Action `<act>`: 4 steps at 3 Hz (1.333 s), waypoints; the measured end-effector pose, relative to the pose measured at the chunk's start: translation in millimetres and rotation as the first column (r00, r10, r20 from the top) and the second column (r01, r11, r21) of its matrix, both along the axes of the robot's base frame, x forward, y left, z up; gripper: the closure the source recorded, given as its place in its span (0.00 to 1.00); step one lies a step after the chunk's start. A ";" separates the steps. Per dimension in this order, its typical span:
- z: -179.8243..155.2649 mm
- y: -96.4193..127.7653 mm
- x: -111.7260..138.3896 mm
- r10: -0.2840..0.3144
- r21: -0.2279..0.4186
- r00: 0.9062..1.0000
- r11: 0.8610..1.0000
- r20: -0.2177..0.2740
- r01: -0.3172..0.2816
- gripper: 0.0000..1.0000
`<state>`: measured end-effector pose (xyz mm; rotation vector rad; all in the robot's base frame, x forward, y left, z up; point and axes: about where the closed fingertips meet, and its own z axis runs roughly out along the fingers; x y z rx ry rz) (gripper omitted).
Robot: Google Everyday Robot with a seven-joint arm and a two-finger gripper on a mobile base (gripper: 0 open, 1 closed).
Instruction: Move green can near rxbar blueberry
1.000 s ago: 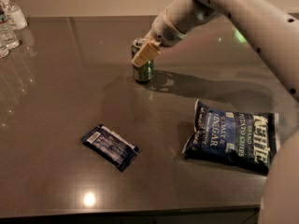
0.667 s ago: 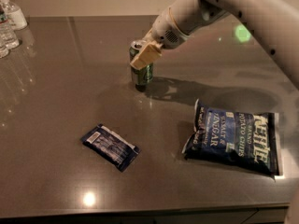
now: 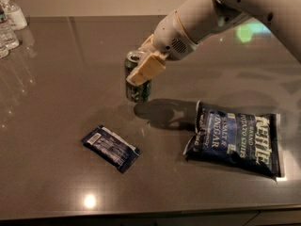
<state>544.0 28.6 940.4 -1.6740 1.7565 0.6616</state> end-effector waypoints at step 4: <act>-24.4 12.7 -67.7 0.081 0.006 0.997 0.997 -0.019 -0.080 0.82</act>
Offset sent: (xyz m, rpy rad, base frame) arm -0.0690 0.0076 -0.0212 0.0332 0.0567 0.0868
